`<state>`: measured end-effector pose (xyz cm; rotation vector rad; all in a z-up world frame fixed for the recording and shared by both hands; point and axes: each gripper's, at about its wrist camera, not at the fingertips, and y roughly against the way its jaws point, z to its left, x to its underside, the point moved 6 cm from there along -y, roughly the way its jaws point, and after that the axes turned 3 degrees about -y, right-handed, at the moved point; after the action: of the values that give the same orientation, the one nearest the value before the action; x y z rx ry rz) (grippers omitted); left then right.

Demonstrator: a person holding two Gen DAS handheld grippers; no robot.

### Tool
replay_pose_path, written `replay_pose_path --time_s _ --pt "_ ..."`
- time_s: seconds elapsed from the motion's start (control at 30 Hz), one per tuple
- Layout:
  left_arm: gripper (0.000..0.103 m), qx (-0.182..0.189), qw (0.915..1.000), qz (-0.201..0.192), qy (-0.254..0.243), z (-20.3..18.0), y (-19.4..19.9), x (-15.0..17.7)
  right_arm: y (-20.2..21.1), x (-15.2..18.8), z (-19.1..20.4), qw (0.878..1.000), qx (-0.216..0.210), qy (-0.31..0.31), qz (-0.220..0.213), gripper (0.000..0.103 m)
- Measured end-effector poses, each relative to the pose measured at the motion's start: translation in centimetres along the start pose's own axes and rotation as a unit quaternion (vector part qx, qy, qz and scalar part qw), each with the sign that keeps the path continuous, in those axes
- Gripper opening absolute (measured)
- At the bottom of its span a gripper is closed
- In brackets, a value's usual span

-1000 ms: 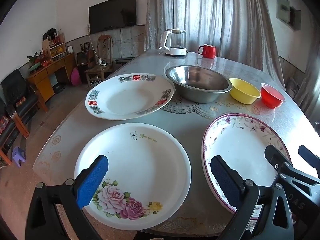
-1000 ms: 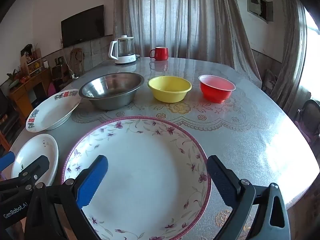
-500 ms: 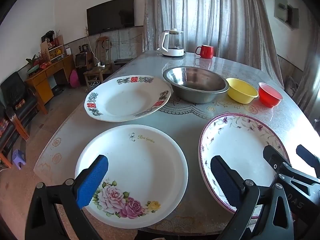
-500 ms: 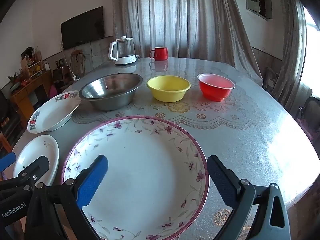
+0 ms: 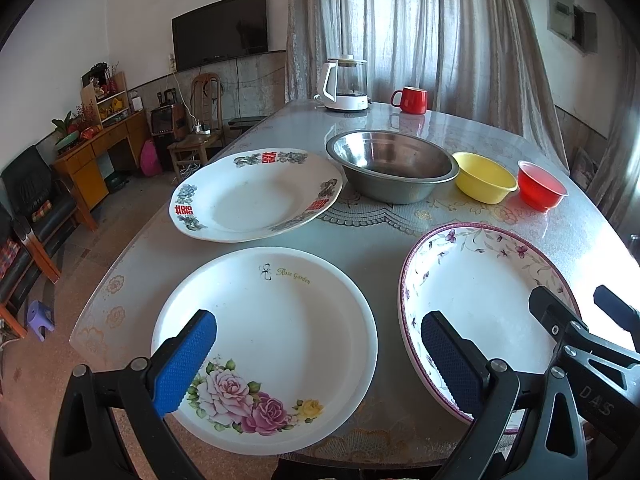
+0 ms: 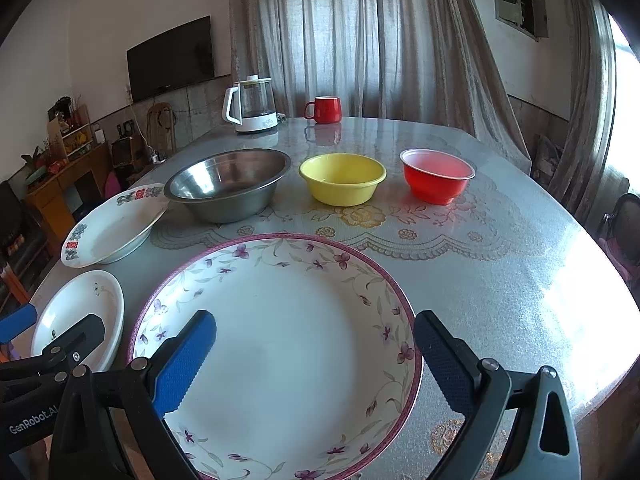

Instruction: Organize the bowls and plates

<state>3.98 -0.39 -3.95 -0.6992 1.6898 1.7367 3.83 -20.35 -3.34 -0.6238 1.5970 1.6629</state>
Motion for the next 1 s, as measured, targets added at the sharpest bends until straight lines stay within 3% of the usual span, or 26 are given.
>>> replay_pose_path --time_s 1.0 --pt "0.103 0.01 0.9998 0.012 -0.012 -0.88 -0.18 0.05 0.36 0.09 -0.56 1.0 -0.016 -0.006 -0.003 0.101"
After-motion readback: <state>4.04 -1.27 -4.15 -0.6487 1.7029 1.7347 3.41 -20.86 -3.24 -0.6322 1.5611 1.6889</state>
